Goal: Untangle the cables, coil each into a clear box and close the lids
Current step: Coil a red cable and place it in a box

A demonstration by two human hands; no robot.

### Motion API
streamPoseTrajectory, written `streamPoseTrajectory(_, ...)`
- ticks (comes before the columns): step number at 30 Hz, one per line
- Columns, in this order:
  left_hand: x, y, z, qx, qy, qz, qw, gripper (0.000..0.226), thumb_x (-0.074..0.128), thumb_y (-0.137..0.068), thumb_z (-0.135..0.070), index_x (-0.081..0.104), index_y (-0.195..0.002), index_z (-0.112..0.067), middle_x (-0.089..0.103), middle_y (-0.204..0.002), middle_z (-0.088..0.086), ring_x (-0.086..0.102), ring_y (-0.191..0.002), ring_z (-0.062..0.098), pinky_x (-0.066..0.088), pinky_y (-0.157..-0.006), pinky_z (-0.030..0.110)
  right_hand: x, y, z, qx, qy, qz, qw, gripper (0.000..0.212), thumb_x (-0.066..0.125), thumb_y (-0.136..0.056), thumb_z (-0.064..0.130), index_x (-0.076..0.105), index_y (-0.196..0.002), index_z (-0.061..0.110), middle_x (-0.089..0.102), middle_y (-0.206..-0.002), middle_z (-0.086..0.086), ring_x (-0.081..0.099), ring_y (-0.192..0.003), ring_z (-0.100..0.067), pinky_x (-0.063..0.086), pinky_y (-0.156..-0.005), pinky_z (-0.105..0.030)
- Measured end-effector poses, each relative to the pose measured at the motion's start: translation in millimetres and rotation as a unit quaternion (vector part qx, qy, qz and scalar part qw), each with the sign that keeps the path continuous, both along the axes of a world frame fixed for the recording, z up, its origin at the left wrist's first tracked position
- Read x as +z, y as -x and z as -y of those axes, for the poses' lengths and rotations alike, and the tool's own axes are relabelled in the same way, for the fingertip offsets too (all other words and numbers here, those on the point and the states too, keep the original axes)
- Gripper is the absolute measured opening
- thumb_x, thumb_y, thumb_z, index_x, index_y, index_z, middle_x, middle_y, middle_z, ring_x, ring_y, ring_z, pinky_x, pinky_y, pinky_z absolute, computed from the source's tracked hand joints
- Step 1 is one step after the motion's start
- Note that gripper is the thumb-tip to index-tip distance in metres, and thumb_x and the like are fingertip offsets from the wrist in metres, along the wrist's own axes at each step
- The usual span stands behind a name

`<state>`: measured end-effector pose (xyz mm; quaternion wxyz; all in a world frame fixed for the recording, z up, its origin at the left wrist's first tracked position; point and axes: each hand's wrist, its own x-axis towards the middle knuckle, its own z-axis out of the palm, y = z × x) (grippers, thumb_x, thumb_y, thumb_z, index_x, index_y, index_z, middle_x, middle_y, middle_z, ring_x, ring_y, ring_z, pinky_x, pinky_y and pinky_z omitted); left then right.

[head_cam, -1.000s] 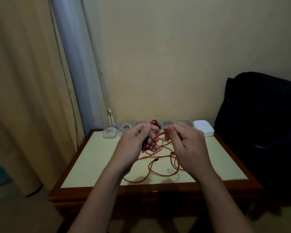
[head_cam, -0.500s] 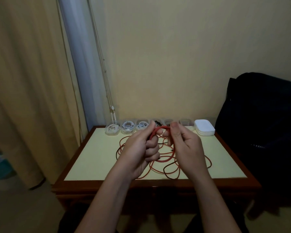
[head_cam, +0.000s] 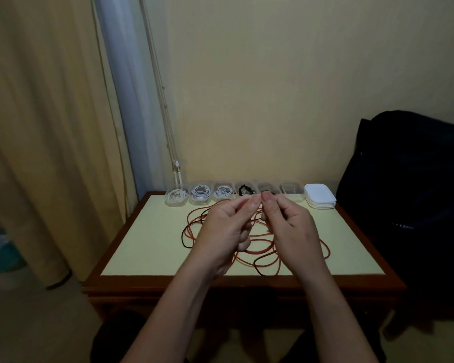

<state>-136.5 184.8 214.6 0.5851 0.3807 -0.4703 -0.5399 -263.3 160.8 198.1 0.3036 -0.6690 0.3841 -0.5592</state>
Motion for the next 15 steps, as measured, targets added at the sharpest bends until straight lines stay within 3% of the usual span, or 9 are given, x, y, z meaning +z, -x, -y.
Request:
streamPoseTrajectory(2,0.8,-1.9,0.7,-0.009,-0.022,-0.006,1.0,0.023,0.058,-0.098,-0.023,0.069,-0.11,-0.008,0.026,-0.051,-0.008,0.018,-0.041,0.004,0.013,-0.039,0.019,-1.7,0.4,-0.2,0.002,-0.005,0.0,1.0,0.038,0.05,-0.104,0.039,0.06,-0.068,0.036,0.05,-0.058,0.014,0.04,-0.055,-0.008,0.033,-0.052,-0.033)
streamPoseTrajectory(4,1.6,-3.9,1.8,-0.026,-0.035,-0.014,0.999,0.023,0.056,-0.099,-0.023,0.067,-0.111,-0.007,0.023,-0.049,-0.008,0.017,-0.038,0.002,0.011,-0.039,0.018,-4.1,0.9,0.3,0.002,-0.011,0.002,1.0,0.039,0.05,-0.103,0.042,0.059,-0.069,0.024,0.049,-0.058,0.009,0.039,-0.054,-0.012,0.031,-0.051,-0.036)
streamPoseTrajectory(7,2.4,-6.9,1.7,-0.031,-0.034,-0.006,0.999,0.022,0.056,-0.1,-0.025,0.068,-0.11,-0.01,0.023,-0.049,-0.009,0.017,-0.039,0.002,0.013,-0.038,0.017,-5.2,0.6,1.0,0.0,-0.011,-0.002,1.0,0.042,0.05,-0.1,0.047,0.059,-0.069,0.02,0.046,-0.056,0.005,0.037,-0.052,-0.012,0.03,-0.051,-0.033)
streamPoseTrajectory(10,-0.4,-8.1,1.6,0.0,0.001,0.071,0.997,0.023,0.053,-0.102,-0.03,0.07,-0.108,-0.016,0.029,-0.052,-0.01,0.022,-0.043,0.004,0.021,-0.039,0.017,-4.3,-0.1,1.2,-0.005,-0.004,-0.014,1.0,0.039,0.051,-0.102,0.042,0.061,-0.071,0.023,0.049,-0.056,0.008,0.038,-0.052,-0.01,0.031,-0.05,-0.033)
streamPoseTrajectory(15,-7.1,-1.0,1.7,0.055,0.073,0.2,0.976,0.03,0.041,-0.107,-0.029,0.068,-0.117,-0.022,0.042,-0.051,-0.017,0.036,-0.046,0.0,0.031,-0.046,0.016,-5.8,3.1,5.3,-0.014,-0.001,-0.026,1.0,0.035,0.049,-0.104,0.039,0.062,-0.073,0.028,0.051,-0.056,0.015,0.041,-0.053,-0.004,0.032,-0.05,-0.021)
